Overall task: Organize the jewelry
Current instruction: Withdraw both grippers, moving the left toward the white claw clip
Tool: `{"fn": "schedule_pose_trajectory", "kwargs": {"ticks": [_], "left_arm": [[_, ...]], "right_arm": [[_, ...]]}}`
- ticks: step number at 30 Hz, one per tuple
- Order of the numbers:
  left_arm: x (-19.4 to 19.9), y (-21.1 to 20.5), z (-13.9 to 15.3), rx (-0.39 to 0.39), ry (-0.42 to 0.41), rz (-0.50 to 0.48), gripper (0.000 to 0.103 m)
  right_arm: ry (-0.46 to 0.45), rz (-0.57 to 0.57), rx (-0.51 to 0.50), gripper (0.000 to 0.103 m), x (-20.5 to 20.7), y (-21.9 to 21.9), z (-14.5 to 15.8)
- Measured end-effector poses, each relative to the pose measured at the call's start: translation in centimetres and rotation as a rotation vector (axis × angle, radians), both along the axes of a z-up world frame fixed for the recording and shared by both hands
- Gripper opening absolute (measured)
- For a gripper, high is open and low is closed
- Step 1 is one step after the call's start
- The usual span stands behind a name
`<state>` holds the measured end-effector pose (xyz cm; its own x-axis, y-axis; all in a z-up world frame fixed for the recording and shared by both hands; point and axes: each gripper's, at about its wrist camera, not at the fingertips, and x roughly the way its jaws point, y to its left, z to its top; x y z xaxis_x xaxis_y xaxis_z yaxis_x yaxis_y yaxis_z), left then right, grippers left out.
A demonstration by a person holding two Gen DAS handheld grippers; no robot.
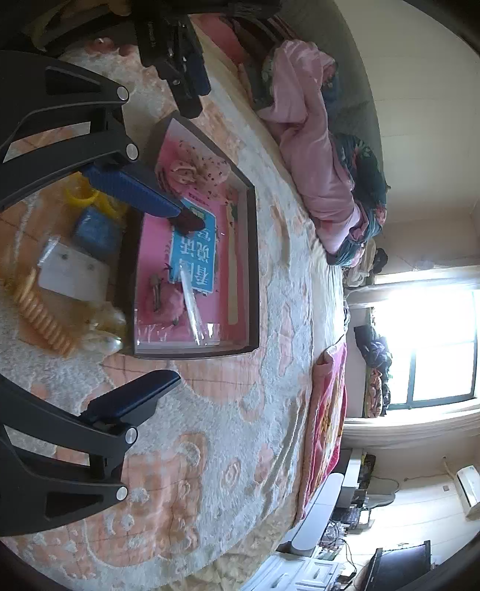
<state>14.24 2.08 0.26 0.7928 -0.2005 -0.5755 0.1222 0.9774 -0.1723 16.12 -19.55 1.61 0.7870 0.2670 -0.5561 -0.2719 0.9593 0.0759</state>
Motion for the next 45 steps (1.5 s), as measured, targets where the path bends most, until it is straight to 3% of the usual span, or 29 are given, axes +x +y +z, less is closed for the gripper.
{"fn": "schedule_pose_trajectory", "kwargs": {"ticks": [22, 38, 45], "left_arm": [[-3.6, 0.5, -1.0, 0.065, -0.010, -0.009, 0.091], [-5.4, 1.6, -3.9, 0.116, 0.050, -0.022, 0.091], [-5.4, 1.9, -5.3, 0.134, 0.082, -0.025, 0.091]], "right_arm": [[0.039, 0.062, -0.021, 0.082, -4.4, 1.4, -1.7], [0.076, 0.109, -0.062, 0.082, -5.4, 2.7, -3.3], [0.110, 0.100, -0.109, 0.071, -4.1, 2.9, -4.6]]}}
